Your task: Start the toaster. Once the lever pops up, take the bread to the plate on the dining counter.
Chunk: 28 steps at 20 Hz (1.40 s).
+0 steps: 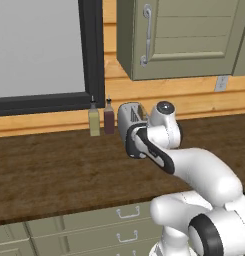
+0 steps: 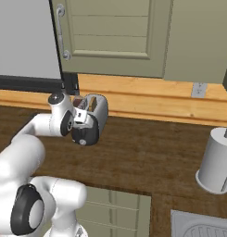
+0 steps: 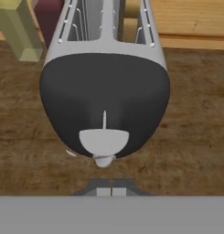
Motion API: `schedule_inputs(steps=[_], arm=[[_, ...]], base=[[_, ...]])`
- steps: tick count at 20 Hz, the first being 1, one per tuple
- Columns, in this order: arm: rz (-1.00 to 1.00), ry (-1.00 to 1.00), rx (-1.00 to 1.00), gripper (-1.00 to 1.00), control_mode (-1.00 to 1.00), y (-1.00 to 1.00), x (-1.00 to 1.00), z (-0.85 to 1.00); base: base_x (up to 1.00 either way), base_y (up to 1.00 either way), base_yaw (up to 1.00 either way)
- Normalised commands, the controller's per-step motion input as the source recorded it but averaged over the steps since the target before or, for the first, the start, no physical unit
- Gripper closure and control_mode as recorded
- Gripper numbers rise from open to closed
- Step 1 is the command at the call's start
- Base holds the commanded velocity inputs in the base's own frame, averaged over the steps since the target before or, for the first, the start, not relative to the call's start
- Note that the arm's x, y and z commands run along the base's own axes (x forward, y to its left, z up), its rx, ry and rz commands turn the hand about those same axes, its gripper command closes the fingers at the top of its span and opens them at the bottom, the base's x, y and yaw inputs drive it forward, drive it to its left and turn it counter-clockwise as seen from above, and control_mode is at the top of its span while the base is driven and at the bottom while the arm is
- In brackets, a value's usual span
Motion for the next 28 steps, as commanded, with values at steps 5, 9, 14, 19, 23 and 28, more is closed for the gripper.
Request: schedule_inputs(steps=[5,9,14,19,23,28], arm=[[-0.01,0.0,0.0,1.0,-1.0,0.0,0.27,-0.21],[0.0,0.0,0.0,1.0,-1.0,0.0,0.23,-0.22],[0.0,0.0,0.0,1.0,-1.0,0.0,0.1,-0.15],[0.0,0.0,0.0,1.0,-1.0,0.0,0.18,-0.09],[0.0,0.0,0.0,1.0,-1.0,0.03,0.06,-0.34],[0.0,0.02,0.0,1.0,-1.0,0.02,-0.05,-0.69]], base=[[0.0,0.0,0.0],[0.0,0.0,0.0],[0.0,0.0,0.0],[0.0,0.0,0.0],[0.0,0.0,0.0],[0.0,0.0,0.0]])
